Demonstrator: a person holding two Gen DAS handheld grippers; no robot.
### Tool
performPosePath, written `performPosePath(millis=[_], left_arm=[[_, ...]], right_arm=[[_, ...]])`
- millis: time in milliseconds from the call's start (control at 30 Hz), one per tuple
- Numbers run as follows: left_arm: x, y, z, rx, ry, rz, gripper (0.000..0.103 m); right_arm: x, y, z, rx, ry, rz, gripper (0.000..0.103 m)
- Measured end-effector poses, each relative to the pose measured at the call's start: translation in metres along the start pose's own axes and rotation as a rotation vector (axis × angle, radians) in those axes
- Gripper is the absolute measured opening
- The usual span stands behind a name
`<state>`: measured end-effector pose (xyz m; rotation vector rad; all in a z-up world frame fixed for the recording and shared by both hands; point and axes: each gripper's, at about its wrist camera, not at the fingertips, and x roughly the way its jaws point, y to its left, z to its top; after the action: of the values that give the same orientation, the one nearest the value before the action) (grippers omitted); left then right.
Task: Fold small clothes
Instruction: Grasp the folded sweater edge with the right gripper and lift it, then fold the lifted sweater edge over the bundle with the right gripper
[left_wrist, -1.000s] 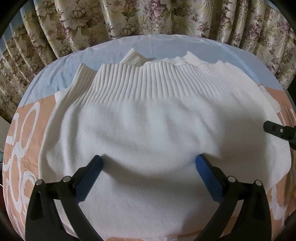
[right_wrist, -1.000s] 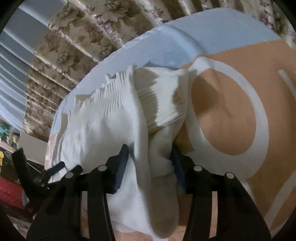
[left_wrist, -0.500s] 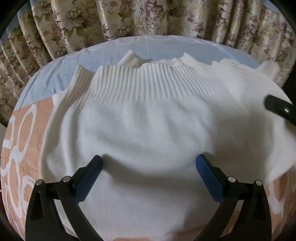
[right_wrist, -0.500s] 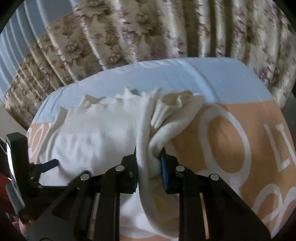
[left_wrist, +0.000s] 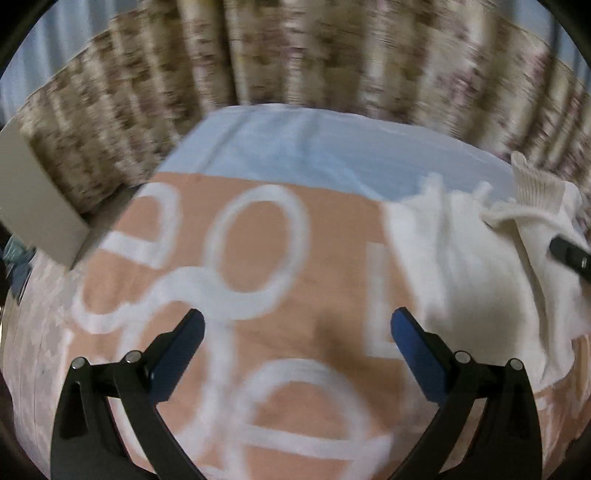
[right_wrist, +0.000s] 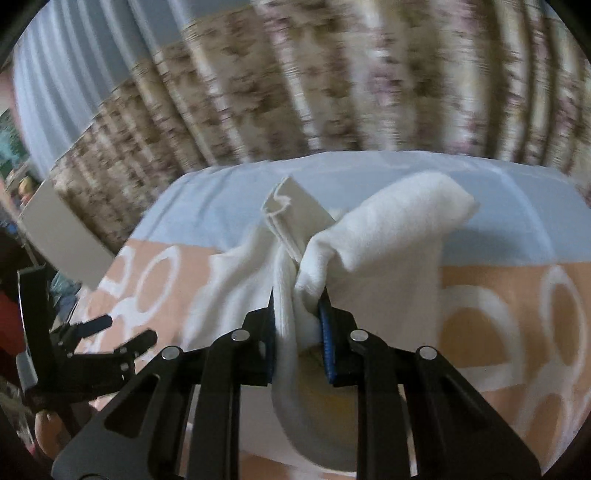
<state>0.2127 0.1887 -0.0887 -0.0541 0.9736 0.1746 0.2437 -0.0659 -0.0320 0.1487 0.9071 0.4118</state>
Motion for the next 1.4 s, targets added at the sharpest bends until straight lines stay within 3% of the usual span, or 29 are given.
performPosePath(millis=[133, 233, 300, 367, 400, 433, 567, 633, 733, 800, 933, 1100, 1167, 1200, 1233, 1267, 1400], left_arm=[[-0.001, 0.037, -0.004, -0.060, 0.007, 0.040, 0.102], [-0.001, 0.040, -0.009, -0.053, 0.009, 0.064, 0.102], [-0.001, 0.036, -0.010, -0.016, 0.003, 0.078, 0.102], [-0.004, 0.024, -0.013, 0.039, -0.008, 0.097, 0.102], [-0.002, 0.021, -0.011, 0.053, -0.009, 0.102, 0.102], [-0.001, 0.018, -0.009, 0.066, -0.011, 0.103, 0.102], [-0.007, 0.005, -0.007, 0.102, -0.021, 0.084, 0.102], [-0.014, -0.004, -0.005, 0.113, -0.028, 0.047, 0.102], [-0.022, -0.023, -0.001, 0.127, -0.026, -0.028, 0.102], [-0.024, -0.038, 0.003, 0.134, -0.028, -0.066, 0.102], [-0.018, -0.082, 0.009, 0.168, 0.002, -0.165, 0.102], [0.011, -0.123, 0.008, 0.234, 0.068, -0.167, 0.102], [0.021, -0.133, 0.007, 0.258, 0.089, -0.173, 0.099], [0.024, -0.135, 0.006, 0.263, 0.094, -0.176, 0.085], [0.029, -0.137, 0.005, 0.273, 0.115, -0.191, 0.058], [0.033, -0.137, 0.004, 0.271, 0.141, -0.218, 0.050], [0.034, -0.133, 0.000, 0.283, 0.145, -0.245, 0.043]], right_arm=[[0.035, 0.047, -0.014, -0.063, 0.079, 0.041, 0.019], [0.063, 0.066, -0.031, -0.131, 0.139, -0.017, 0.020], [0.064, 0.074, -0.040, -0.195, 0.129, -0.057, 0.022], [0.056, 0.077, -0.043, -0.222, 0.123, 0.000, 0.039], [0.051, 0.075, -0.043, -0.220, 0.127, 0.040, 0.042], [0.043, 0.073, -0.043, -0.214, 0.132, 0.071, 0.049], [0.004, 0.059, -0.045, -0.224, 0.093, 0.038, 0.060], [-0.019, 0.047, -0.048, -0.255, 0.054, -0.032, 0.066], [-0.039, 0.027, -0.054, -0.307, 0.013, -0.159, 0.067], [-0.050, 0.010, -0.055, -0.292, -0.015, -0.199, 0.068], [-0.049, -0.029, -0.057, -0.164, 0.015, -0.184, 0.071], [-0.040, -0.058, -0.067, -0.033, 0.075, -0.133, 0.069], [-0.037, -0.061, -0.072, -0.021, 0.092, -0.124, 0.067], [-0.036, -0.062, -0.073, -0.020, 0.095, -0.124, 0.067], [-0.034, -0.063, -0.074, -0.020, 0.099, -0.124, 0.067], [-0.032, -0.063, -0.074, -0.018, 0.102, -0.121, 0.066], [-0.028, -0.062, -0.073, -0.017, 0.099, -0.106, 0.064]])
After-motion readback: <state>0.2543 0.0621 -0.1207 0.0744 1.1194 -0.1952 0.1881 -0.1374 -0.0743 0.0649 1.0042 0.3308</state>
